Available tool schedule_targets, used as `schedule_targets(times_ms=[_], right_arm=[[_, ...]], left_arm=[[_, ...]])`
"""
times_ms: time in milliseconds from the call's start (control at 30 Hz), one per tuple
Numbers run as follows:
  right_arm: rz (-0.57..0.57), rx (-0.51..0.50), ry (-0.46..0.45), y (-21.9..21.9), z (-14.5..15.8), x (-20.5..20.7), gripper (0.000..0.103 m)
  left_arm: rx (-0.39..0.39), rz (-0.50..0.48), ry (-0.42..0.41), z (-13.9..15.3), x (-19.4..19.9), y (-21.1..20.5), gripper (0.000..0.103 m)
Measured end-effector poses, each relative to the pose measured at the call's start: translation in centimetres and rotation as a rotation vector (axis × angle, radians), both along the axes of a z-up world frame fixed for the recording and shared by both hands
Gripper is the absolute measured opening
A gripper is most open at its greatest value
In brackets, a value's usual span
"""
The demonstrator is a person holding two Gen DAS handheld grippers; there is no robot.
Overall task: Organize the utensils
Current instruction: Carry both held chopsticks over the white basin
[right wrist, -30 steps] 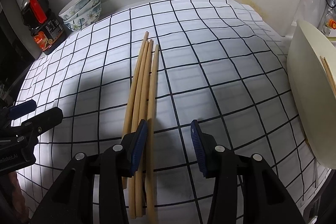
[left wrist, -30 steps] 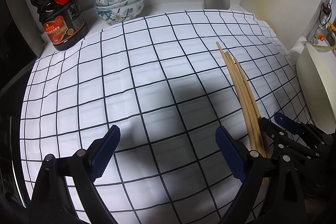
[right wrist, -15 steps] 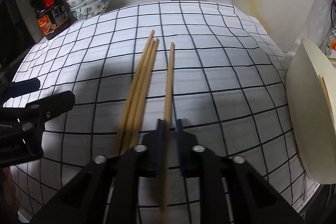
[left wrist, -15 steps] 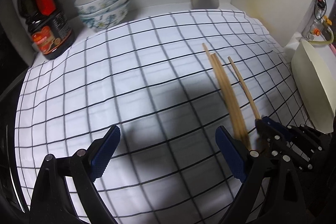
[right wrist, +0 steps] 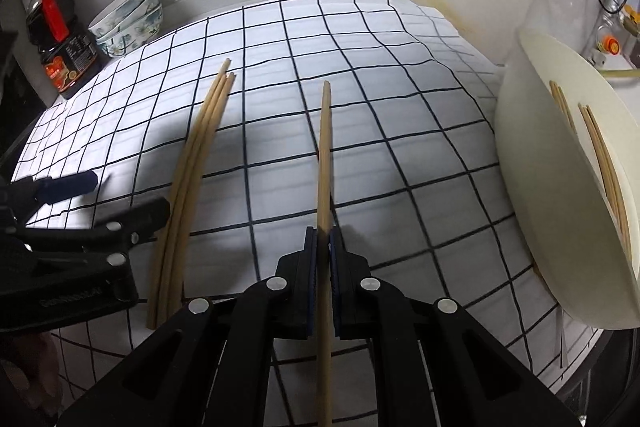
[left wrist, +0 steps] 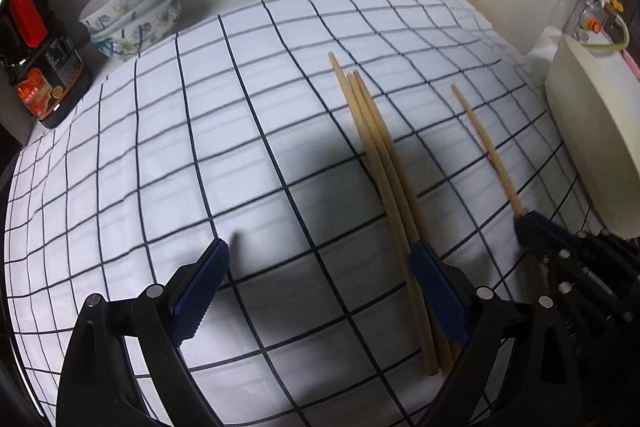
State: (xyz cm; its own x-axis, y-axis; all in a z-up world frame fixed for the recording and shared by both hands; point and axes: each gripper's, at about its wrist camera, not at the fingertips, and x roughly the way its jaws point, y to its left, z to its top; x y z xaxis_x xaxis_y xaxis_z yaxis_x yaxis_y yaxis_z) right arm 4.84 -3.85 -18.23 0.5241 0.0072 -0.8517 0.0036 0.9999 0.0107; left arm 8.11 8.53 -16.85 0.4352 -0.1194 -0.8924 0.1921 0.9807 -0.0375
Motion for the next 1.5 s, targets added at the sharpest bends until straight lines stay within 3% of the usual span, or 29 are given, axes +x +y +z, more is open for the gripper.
schedule_targets(times_ms=[267,400,533,600,700,800,867,900,1100,1267,1500], right_arm=[[0.003,-0.004,-0.007,0.0,-0.1,0.2,0.008],[0.004,-0.024,-0.013,0.5,-0.1,0.6,0.031],[0.02,-0.036,-0.021,0.8,-0.3,0.8,0.032],[0.03,-0.042,-0.02,1.0,-0.3,1.1,0.032],[0.04,-0.033,-0.014,1.1,-0.3,1.5,0.023],[0.058,-0.043,-0.014,1.7,-0.3,1.6,0.012],[0.064,-0.047,-0.014,1.8,-0.3,1.6,0.007],[0.063,-0.046,-0.013,1.8,-0.3,1.6,0.007],[0.048,0.013,-0.003,0.8,-0.2,1.4,0.006],[0.001,0.121,0.01,-0.2,0.5,0.7,0.006],[-0.003,0.197,-0.041,-1.4,4.0,-1.3,0.006]], left_arm=[[0.036,0.022,-0.005,-0.7,-0.1,0.6,0.097],[0.037,0.043,-0.007,-0.8,1.1,0.6,0.097],[0.033,0.054,-0.019,-0.8,2.2,0.5,0.096],[0.032,0.051,-0.031,-0.7,2.6,0.3,0.091],[0.028,0.022,-0.051,-0.4,2.6,-0.4,0.068],[0.023,-0.01,-0.066,-0.1,2.0,-1.2,0.042],[0.024,-0.03,-0.064,0.1,1.8,-1.8,0.014],[0.026,-0.037,-0.062,0.1,1.6,-1.8,0.009],[0.022,-0.045,-0.03,0.4,1.3,-1.4,0.007],[0.015,-0.029,-0.001,1.1,0.6,-0.5,0.007],[0.012,-0.016,-0.016,3.7,-1.3,-0.7,0.007]])
